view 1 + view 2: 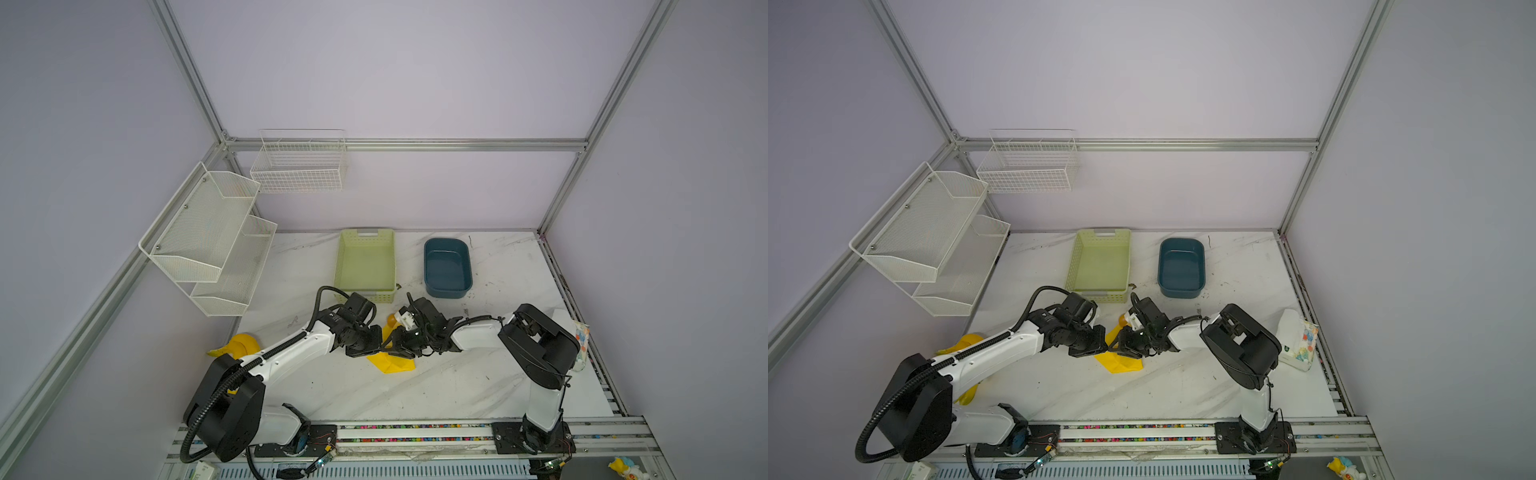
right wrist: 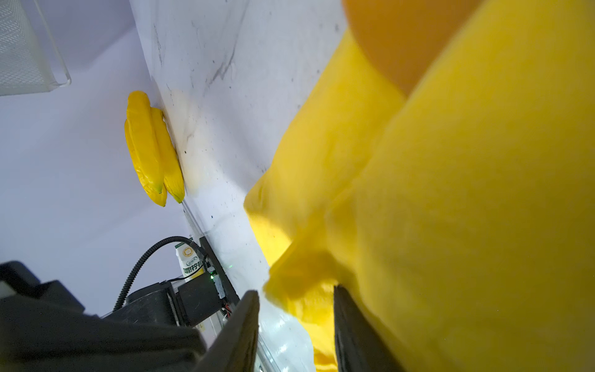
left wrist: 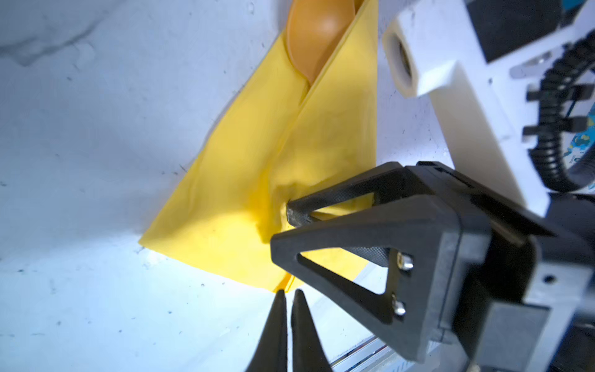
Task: Place the utensils on the paper napkin and roll it up
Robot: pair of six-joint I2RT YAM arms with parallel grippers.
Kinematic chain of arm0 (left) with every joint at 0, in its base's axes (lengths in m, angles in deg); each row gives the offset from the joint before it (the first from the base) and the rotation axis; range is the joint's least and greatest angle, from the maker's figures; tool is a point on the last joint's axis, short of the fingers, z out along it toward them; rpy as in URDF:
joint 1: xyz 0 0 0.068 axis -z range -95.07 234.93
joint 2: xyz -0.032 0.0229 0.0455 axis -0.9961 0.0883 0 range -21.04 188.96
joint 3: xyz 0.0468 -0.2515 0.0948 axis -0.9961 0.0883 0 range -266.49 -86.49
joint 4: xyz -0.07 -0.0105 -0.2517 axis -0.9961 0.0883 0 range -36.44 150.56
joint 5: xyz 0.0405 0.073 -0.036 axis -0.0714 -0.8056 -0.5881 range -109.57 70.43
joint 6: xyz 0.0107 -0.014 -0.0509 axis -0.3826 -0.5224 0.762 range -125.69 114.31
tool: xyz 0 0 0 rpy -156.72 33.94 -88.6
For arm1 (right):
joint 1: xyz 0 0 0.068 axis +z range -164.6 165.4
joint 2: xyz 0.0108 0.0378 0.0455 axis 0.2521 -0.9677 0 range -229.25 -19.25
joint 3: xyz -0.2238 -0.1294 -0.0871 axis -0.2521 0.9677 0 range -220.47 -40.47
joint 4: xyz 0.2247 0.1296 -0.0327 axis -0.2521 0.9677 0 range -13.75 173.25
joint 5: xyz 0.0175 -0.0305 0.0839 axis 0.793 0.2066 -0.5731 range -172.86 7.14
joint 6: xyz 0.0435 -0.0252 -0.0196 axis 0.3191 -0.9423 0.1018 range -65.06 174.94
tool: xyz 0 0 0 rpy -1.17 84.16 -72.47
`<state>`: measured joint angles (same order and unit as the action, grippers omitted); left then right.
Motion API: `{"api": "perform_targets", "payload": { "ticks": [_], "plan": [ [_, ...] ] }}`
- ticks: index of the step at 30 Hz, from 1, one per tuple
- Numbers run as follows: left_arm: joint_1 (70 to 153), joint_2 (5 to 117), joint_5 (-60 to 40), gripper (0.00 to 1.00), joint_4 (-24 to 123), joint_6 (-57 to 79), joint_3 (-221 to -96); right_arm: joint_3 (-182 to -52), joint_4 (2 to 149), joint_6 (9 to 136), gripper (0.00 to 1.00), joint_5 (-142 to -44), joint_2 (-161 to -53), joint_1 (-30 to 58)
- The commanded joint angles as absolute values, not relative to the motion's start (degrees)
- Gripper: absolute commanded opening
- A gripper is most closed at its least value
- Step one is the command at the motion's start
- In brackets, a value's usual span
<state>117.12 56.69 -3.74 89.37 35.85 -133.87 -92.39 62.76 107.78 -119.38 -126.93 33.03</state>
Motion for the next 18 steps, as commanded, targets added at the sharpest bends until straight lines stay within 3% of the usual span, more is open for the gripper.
{"api": "perform_targets", "payload": {
  "ticks": [1,8,18],
  "plan": [
    [115.38,55.74,-2.67,0.08,90.17,33.58,-133.24,-92.42,67.43,106.93,0.43,-116.72,-128.81,33.26],
    [113.94,57.08,-0.99,0.08,88.65,33.11,-133.57,-92.50,67.87,106.81,0.39,-116.44,-128.67,33.29],
    [113.94,61.86,3.78,0.07,83.70,34.03,-133.73,-92.24,68.12,106.64,0.16,-116.01,-129.39,33.30]
  ]
}}
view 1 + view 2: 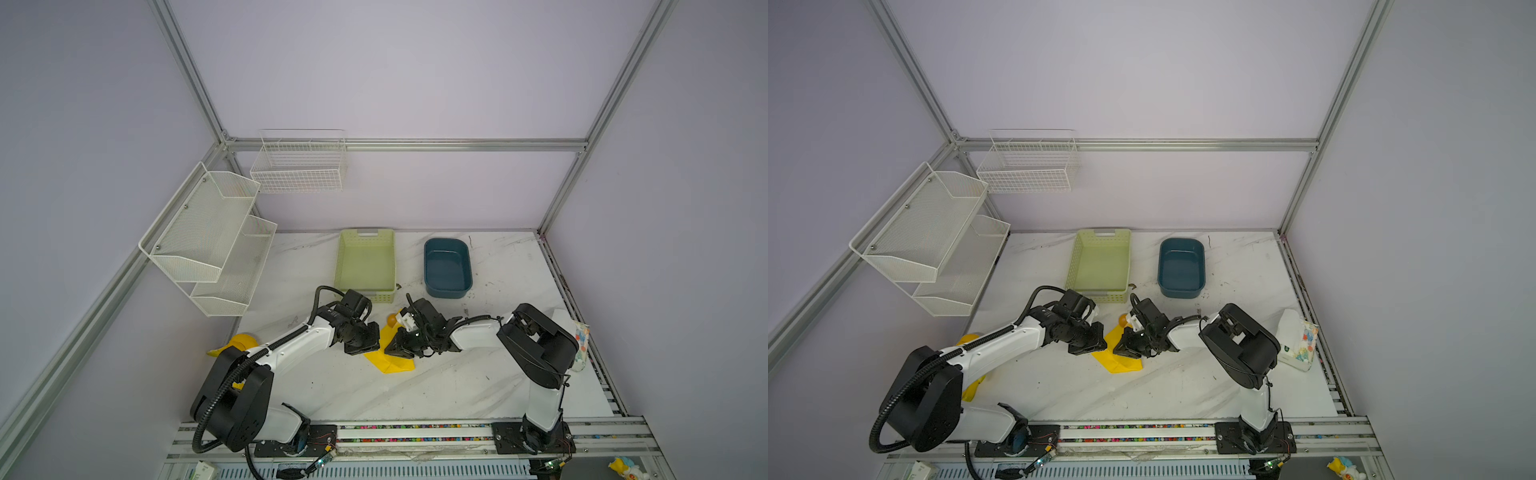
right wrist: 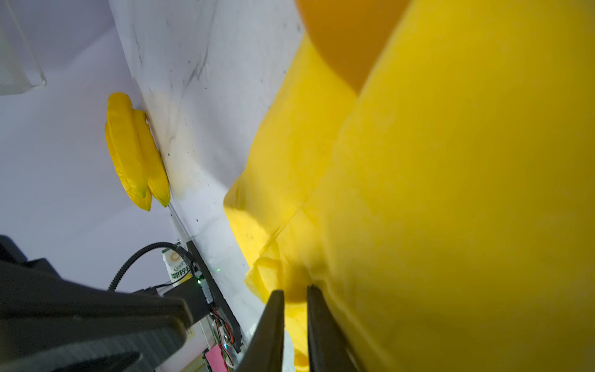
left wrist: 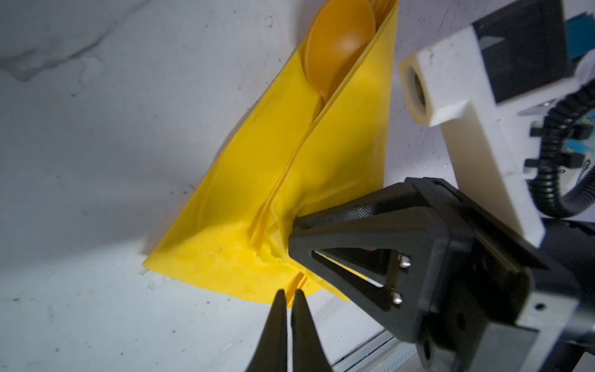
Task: Place the utensils on the paper napkin and roll it up
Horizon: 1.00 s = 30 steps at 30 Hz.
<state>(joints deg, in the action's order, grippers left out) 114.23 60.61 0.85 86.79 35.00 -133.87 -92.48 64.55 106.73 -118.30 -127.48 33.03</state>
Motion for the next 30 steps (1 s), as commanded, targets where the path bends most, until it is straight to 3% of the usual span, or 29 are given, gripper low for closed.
{"api": "perform_targets", "payload": {
  "ticks": [1,8,21,30],
  "plan": [
    [113.94,62.16,4.13,0.07,83.15,34.19,-133.76,-92.24,68.17,106.66,0.13,-116.00,-129.47,33.30],
    [114.55,65.24,4.95,0.06,81.06,34.98,-135.33,-91.98,67.92,106.66,0.05,-115.76,-129.65,33.30],
    [114.82,70.43,2.29,0.05,80.69,33.31,-133.36,-92.48,69.37,106.52,0.05,-115.65,-128.14,33.29],
    [114.82,71.42,1.40,0.05,81.00,32.63,-132.22,-92.22,71.51,106.44,0.07,-116.00,-121.23,33.11]
  ]
}}
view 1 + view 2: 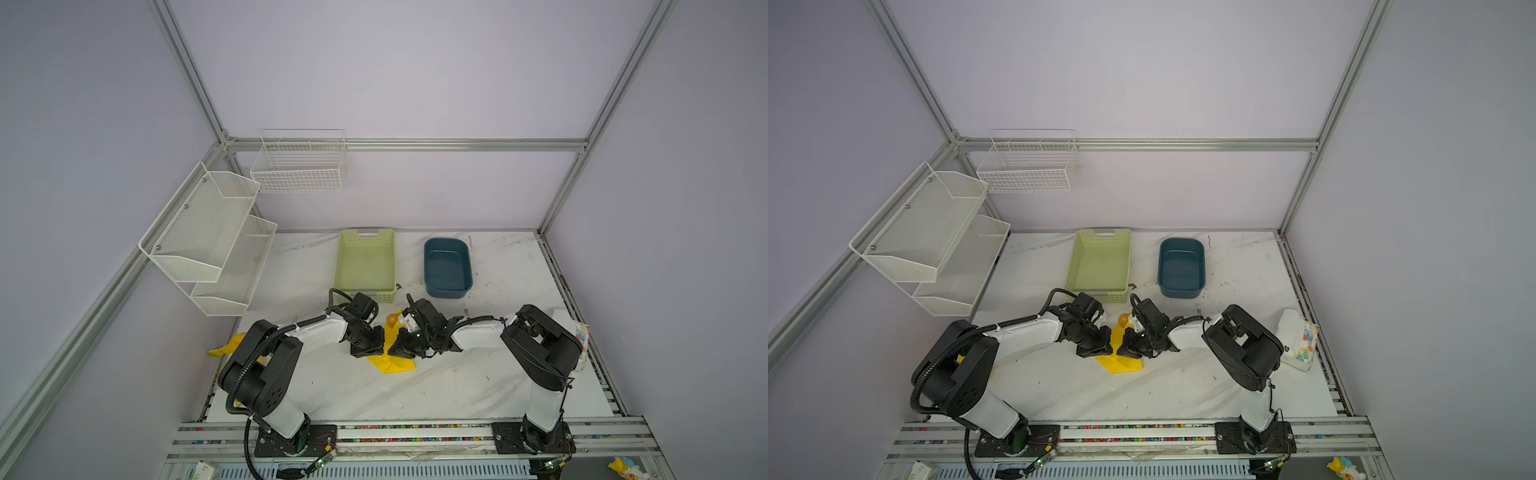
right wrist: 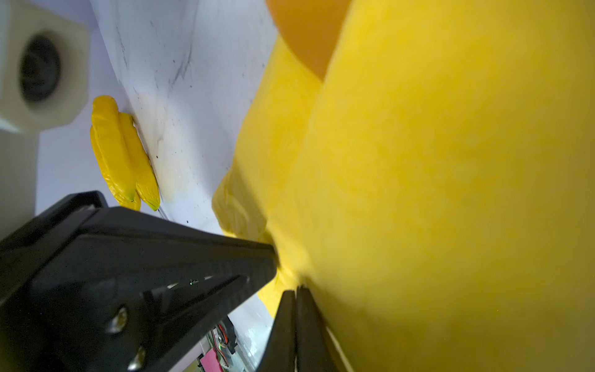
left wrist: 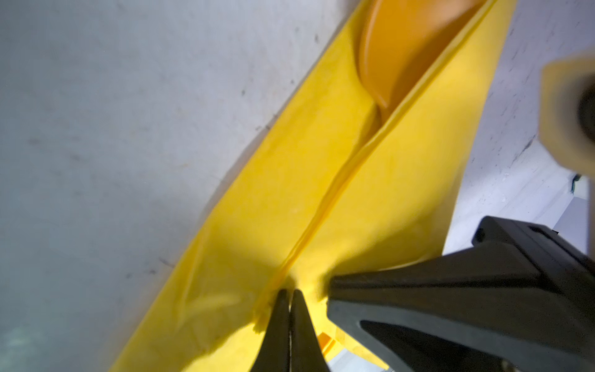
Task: Place the utensils on the paper napkin and roll it up
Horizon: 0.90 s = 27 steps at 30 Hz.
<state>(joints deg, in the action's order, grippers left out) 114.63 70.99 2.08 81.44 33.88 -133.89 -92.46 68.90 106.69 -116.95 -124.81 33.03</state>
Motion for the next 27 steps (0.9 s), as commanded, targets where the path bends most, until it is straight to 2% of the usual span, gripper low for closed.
{"api": "perform_targets", "payload": {
  "ticks": [1,15,27],
  "plan": [
    [114.82,71.33,1.52,0.05,80.98,32.63,-132.11,-91.64,71.50,106.63,0.08,-116.21,-120.32,33.00],
    [114.80,71.77,0.97,0.05,80.98,32.42,-131.69,-81.01,62.15,110.99,0.05,-122.15,-115.41,31.20],
    [114.77,70.78,0.70,0.05,82.52,32.32,-133.63,-76.31,52.02,114.09,0.05,-124.04,-119.74,30.56]
  ]
}}
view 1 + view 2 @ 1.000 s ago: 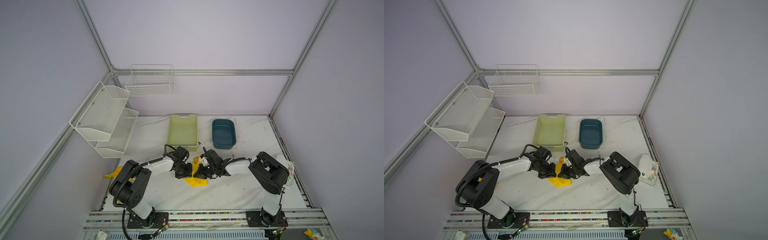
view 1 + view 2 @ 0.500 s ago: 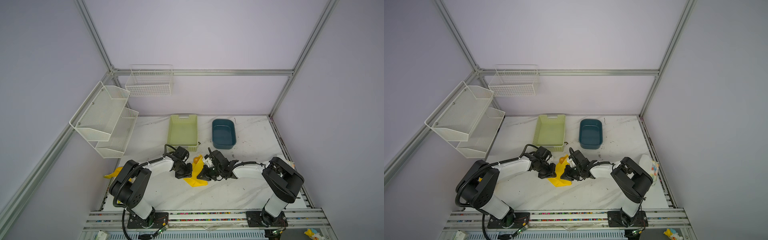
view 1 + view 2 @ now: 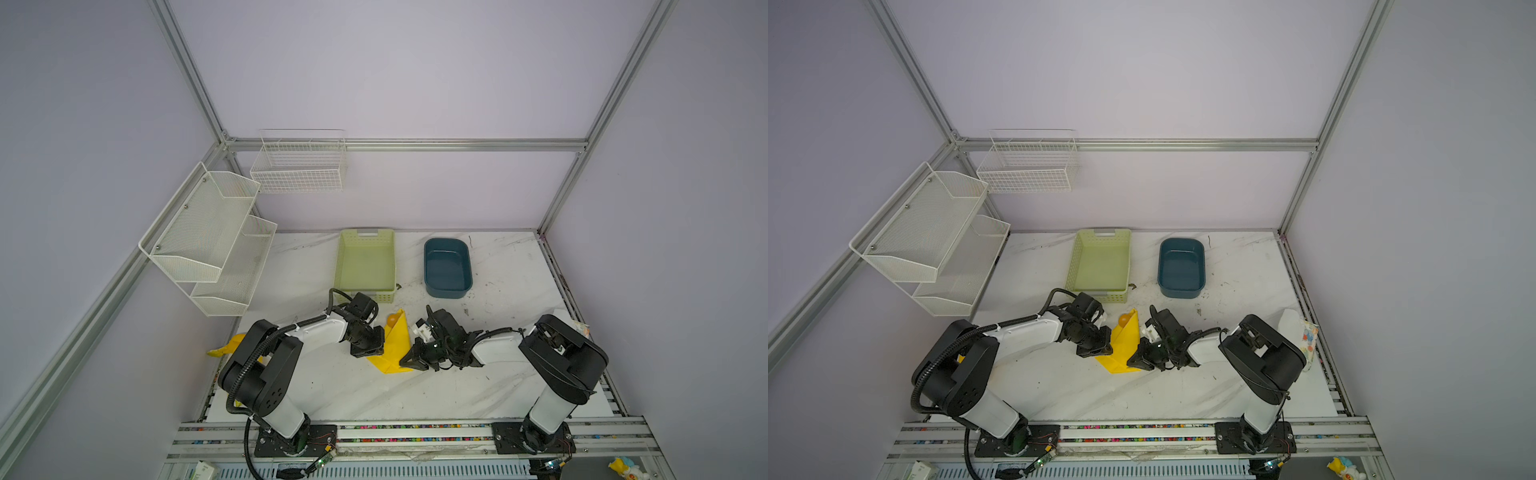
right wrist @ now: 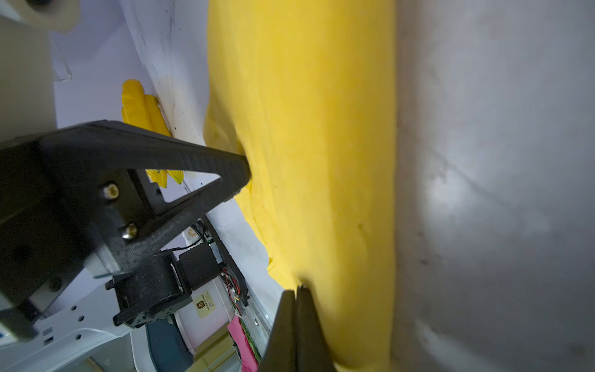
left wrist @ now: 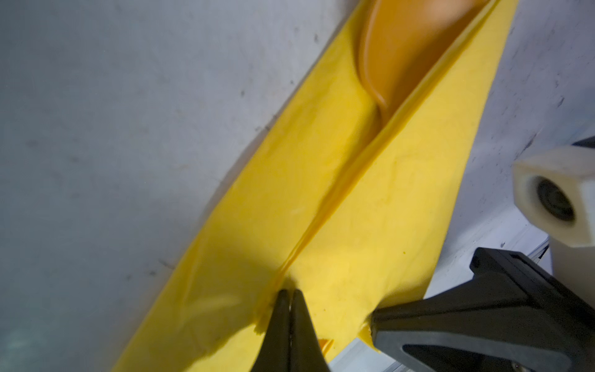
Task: Place the utensils on the paper napkin and roll it up
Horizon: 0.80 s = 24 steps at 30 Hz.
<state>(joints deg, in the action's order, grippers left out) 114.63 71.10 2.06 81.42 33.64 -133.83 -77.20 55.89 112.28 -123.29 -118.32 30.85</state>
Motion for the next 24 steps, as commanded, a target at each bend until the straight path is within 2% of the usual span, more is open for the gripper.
{"api": "perform_targets", "payload": {
  "ticks": [1,10,17,24],
  "plan": [
    [114.81,70.40,0.66,0.05,82.72,32.36,-133.92,-76.16,51.67,114.16,0.05,-123.99,-120.11,30.57],
    [115.97,65.15,2.92,0.06,83.69,33.48,-137.26,-74.95,51.29,114.18,0.05,-123.56,-120.33,30.40],
    [120.14,68.08,4.90,0.06,79.56,36.52,-137.81,-75.10,51.29,114.27,0.05,-123.56,-120.24,30.31],
    [120.58,71.03,5.00,0.05,77.33,36.73,-136.13,-75.27,51.31,114.36,0.05,-123.74,-120.02,30.31]
  ]
}}
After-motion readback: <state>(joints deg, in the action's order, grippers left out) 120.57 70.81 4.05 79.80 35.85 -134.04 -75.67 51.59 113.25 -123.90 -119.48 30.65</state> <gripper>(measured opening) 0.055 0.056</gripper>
